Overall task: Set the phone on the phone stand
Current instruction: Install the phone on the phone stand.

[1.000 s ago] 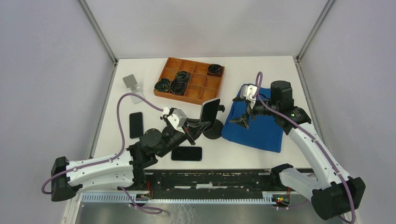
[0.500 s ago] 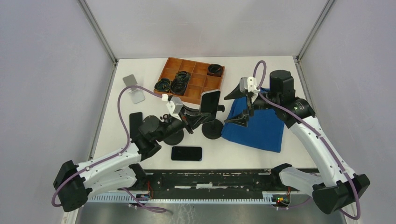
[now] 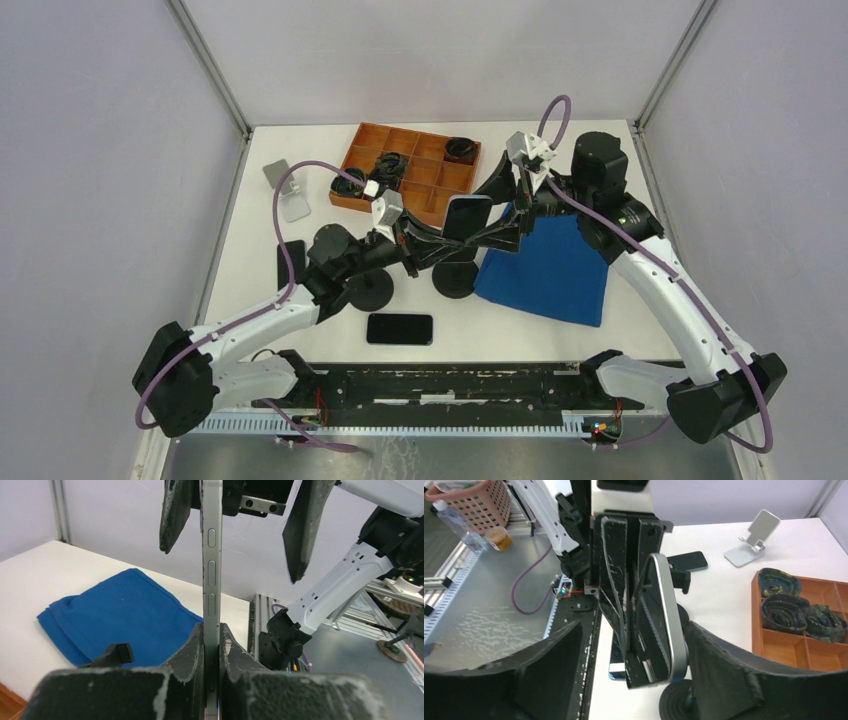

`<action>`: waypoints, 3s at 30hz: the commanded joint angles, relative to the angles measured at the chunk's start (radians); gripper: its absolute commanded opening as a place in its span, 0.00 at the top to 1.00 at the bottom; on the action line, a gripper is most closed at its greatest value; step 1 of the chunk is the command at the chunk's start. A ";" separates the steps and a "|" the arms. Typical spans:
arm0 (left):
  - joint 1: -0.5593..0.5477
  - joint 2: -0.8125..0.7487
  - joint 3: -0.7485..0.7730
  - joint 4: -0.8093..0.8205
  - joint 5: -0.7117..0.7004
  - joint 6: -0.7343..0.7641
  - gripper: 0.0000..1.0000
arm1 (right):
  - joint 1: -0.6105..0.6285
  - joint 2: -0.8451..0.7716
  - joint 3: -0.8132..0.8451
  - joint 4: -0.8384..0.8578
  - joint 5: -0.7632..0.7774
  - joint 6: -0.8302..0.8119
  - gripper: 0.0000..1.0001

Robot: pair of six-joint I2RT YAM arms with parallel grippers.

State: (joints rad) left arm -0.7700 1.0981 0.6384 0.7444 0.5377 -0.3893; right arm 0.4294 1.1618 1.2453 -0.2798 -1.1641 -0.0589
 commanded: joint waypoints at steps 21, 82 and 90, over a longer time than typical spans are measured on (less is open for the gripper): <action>0.023 0.060 0.065 0.217 0.069 -0.109 0.98 | 0.037 0.029 -0.060 0.262 -0.061 0.283 0.82; -0.278 -0.060 0.187 -0.515 -0.349 0.274 0.42 | -0.015 -0.071 -0.159 0.272 -0.220 0.070 1.00; -0.276 -0.071 0.174 -0.511 -0.305 0.269 0.96 | 0.014 -0.062 -0.170 0.272 -0.216 0.082 0.95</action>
State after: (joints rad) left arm -1.0500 1.0382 0.8135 0.1822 0.2031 -0.1318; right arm 0.4313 1.1057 1.0653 -0.0643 -1.3628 0.0044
